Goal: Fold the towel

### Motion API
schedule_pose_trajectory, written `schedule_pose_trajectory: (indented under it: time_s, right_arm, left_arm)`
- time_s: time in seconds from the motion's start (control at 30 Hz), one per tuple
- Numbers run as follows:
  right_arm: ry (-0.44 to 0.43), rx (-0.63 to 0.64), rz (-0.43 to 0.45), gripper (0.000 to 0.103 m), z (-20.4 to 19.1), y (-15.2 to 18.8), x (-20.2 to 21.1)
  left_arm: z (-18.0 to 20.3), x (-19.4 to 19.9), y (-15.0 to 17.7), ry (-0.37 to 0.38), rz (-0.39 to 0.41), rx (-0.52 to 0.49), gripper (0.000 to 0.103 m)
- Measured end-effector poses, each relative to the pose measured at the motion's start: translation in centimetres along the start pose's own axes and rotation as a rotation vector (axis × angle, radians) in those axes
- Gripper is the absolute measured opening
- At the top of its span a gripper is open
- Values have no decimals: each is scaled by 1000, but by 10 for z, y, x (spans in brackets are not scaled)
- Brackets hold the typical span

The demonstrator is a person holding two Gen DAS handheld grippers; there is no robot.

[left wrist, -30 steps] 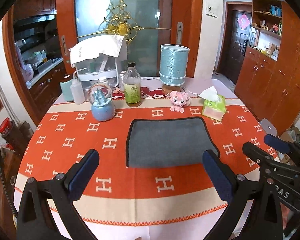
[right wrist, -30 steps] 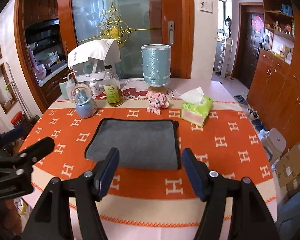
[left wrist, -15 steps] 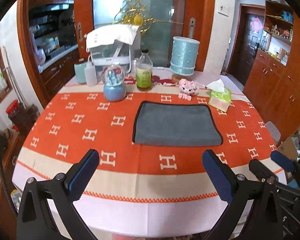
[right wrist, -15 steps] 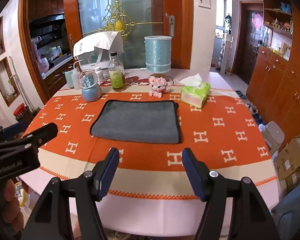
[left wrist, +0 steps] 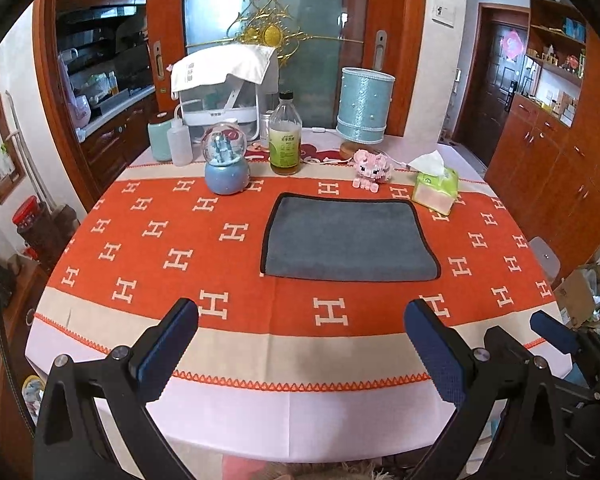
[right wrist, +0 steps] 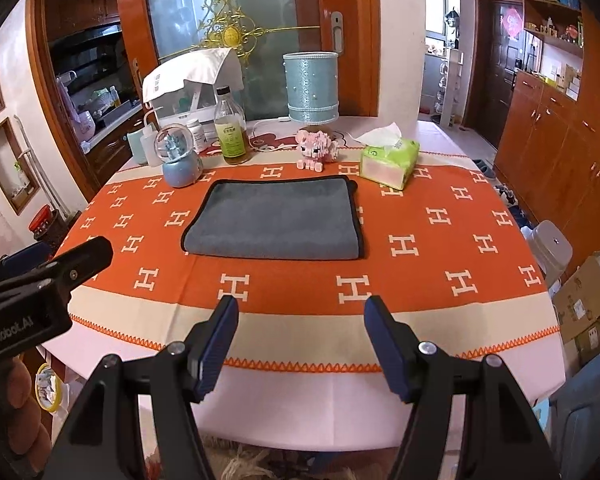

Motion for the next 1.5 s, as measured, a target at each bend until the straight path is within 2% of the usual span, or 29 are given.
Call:
schedule_pose_trajectory:
  time_s: [0.13,0.67,1.5]
  right_arm:
    - [15,1,9,66,1,0,2]
    - [43,5,15,66,3,-3,0]
    - [59,-3,19,66,8,-4,-3]
  left_arm:
    - [3,2,0,-29,6,-17,102]
    - [3,-4,5,-20,-37,-8,102]
    - [0,-10,9,-29,-47,-12,102]
Point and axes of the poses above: each gripper's, at about its wrist camera, not at the fingertips, and x roughly against the way its jaws point, z to its right, y to its underside, the point moved 8 cm from there along -x, roughly the way its jaws point
